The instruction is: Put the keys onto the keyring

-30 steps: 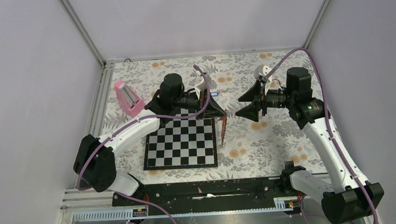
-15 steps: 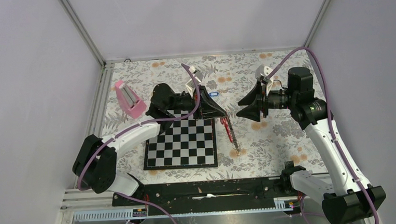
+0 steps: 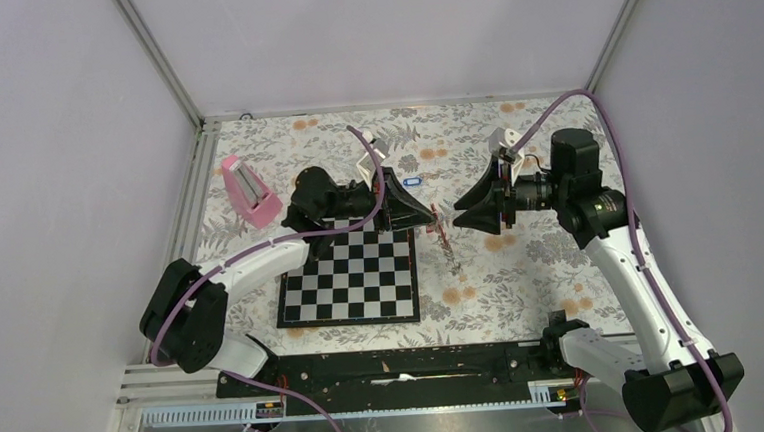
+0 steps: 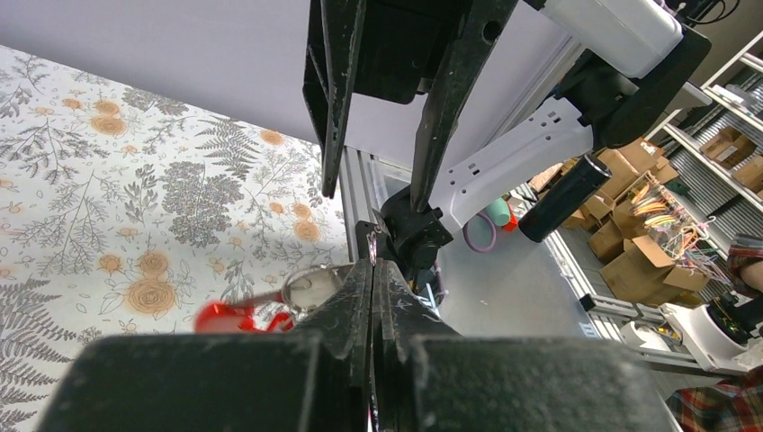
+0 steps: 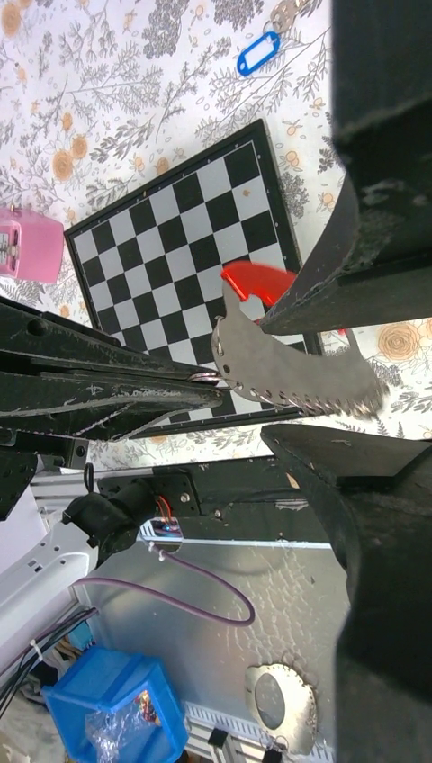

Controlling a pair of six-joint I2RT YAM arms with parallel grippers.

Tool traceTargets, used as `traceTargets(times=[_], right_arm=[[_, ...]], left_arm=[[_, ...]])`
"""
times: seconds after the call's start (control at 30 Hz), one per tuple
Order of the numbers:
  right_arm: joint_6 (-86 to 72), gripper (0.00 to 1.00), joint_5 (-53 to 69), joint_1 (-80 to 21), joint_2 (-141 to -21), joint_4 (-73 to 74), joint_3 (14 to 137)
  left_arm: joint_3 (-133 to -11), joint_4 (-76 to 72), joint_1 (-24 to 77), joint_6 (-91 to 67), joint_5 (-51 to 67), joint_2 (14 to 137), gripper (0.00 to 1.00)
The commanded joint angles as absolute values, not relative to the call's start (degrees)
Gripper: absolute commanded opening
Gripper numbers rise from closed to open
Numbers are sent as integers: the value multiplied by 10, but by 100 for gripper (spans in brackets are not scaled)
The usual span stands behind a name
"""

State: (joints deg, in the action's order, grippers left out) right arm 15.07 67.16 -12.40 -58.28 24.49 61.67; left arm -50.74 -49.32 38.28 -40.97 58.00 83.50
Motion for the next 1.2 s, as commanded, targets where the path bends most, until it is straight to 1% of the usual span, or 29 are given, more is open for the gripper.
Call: traceTargets(times=[0.0, 0.1, 0.23, 0.3, 0.83, 1.03, 1.17], right_arm=[[138, 47, 681, -141, -594, 221, 622], [152, 46, 663, -152, -605, 230, 628], [181, 44, 641, -170, -622, 257, 641], [190, 43, 635, -177, -629, 264, 643], [210, 36, 624, -187, -631, 254, 592], [208, 28, 622, -189, -634, 251, 594], [206, 27, 624, -190, -636, 250, 598]], left_arm=[[-512, -499, 383, -387, 562, 817, 0], [-525, -442, 387, -340, 564, 814, 0], [-553, -329, 394, -253, 561, 811, 0], [-560, -305, 395, -230, 561, 808, 0], [-543, -372, 395, -272, 573, 809, 0], [-542, -379, 395, -278, 574, 811, 0], [-539, -380, 396, -278, 575, 811, 0]])
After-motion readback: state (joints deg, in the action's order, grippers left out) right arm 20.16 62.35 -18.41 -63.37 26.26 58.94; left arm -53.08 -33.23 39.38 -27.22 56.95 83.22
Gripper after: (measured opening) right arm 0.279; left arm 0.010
